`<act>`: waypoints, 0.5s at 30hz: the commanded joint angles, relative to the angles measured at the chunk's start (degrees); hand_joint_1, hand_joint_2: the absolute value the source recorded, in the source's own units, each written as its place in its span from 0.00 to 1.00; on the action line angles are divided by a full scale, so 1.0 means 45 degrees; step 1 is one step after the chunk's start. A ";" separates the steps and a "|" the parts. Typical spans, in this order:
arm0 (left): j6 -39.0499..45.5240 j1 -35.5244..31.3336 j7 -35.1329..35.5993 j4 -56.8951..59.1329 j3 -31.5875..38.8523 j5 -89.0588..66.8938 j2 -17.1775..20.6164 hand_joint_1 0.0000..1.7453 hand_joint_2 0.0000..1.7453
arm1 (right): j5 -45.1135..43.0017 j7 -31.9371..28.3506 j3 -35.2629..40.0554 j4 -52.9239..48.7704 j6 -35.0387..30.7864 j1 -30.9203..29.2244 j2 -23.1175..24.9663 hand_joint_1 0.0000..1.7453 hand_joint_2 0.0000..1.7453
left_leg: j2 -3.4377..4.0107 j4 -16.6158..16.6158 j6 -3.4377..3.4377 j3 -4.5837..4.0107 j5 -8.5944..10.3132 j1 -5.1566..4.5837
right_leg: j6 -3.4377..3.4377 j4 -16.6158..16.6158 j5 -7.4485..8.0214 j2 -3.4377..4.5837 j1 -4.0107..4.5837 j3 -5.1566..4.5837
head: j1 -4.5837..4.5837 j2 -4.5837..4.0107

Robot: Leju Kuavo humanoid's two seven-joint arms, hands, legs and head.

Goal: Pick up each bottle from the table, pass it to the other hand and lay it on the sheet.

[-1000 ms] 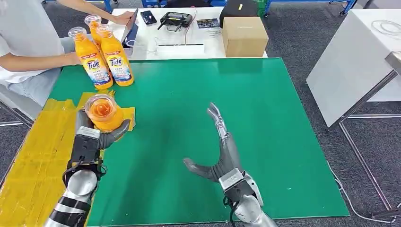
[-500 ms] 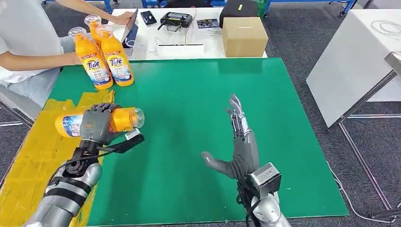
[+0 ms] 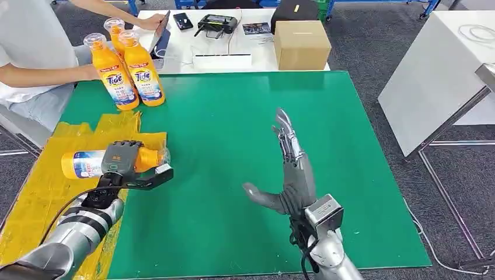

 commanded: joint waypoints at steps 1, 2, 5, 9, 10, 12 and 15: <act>-0.0182 -0.1053 0.0634 0.2119 -0.0237 -0.0112 0.0069 1.00 1.00 | -0.0017 0.0062 0.0460 0.0834 0.0010 -0.0596 -0.0127 0.00 1.00 | 0.0011 0.0006 -0.0003 0.0051 -0.0026 0.0017 | -0.0013 -0.0012 -0.0013 0.0018 0.0018 0.0057 | 0.0005 0.0000; -0.0237 -0.1037 0.0491 0.2169 0.0104 0.0247 0.0030 1.00 1.00 | -0.0016 0.0062 0.0490 0.0827 0.0001 -0.0587 -0.0138 0.00 1.00 | 0.0018 0.0003 -0.0001 0.0029 -0.0017 0.0011 | -0.0008 -0.0007 -0.0005 0.0023 0.0011 0.0031 | -0.0005 0.0000; -0.0304 -0.0977 0.0268 0.2286 0.0922 0.1055 -0.0031 0.52 1.00 | 0.0018 0.0072 0.0566 0.0799 -0.0027 -0.0533 -0.0177 0.00 1.00 | 0.0028 0.0001 -0.0006 0.0080 -0.0039 0.0024 | -0.0018 -0.0020 -0.0017 0.0038 0.0024 0.0085 | 0.0000 0.0000; -0.0304 -0.0977 0.0268 0.2286 0.0922 0.1055 -0.0031 0.13 1.00 | 0.0018 0.0072 0.0566 0.0799 -0.0027 -0.0533 -0.0177 0.00 1.00 | 0.0015 -0.0002 -0.0003 0.0025 -0.0012 0.0007 | -0.0008 -0.0007 -0.0004 0.0019 0.0007 0.0027 | 0.0000 0.0000; -0.0254 -0.0980 0.0378 0.2319 0.1026 0.1076 -0.0033 0.00 1.00 | 0.0039 0.0084 0.0584 0.0827 -0.0040 -0.0562 -0.0196 0.00 1.00 | 0.0016 -0.0003 -0.0004 0.0038 -0.0016 0.0010 | -0.0010 -0.0010 -0.0006 0.0021 0.0009 0.0039 | -0.0005 0.0000; -0.0118 -0.0897 0.0135 0.2387 0.1337 0.1327 0.0019 0.00 1.00 | 0.0036 0.0081 0.0634 0.0897 -0.0059 -0.0612 -0.0235 0.00 1.00 | 0.0012 -0.0001 -0.0003 0.0028 -0.0013 0.0009 | -0.0008 -0.0008 -0.0004 0.0016 0.0009 0.0032 | 0.0000 0.0000; -0.0435 -0.0851 -0.0064 0.2554 0.1535 0.1531 0.0042 0.00 1.00 | -0.0025 0.0058 0.0558 0.0873 -0.0146 -0.0620 -0.0225 0.00 1.00 | 0.0025 -0.0004 -0.0002 0.0042 -0.0017 0.0009 | -0.0009 -0.0011 -0.0003 0.0031 0.0009 0.0041 | 0.0000 0.0000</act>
